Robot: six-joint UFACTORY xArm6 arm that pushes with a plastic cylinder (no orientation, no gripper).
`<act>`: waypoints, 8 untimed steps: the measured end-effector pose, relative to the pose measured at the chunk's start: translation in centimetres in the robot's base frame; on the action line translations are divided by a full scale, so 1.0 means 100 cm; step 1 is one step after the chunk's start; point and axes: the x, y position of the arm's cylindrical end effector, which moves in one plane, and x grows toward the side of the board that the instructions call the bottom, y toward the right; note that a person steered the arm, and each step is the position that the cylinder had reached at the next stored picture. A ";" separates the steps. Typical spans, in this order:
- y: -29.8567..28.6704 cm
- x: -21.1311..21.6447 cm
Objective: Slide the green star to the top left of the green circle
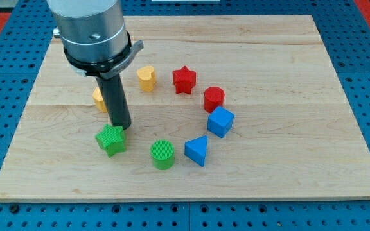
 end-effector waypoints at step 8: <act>-0.010 0.056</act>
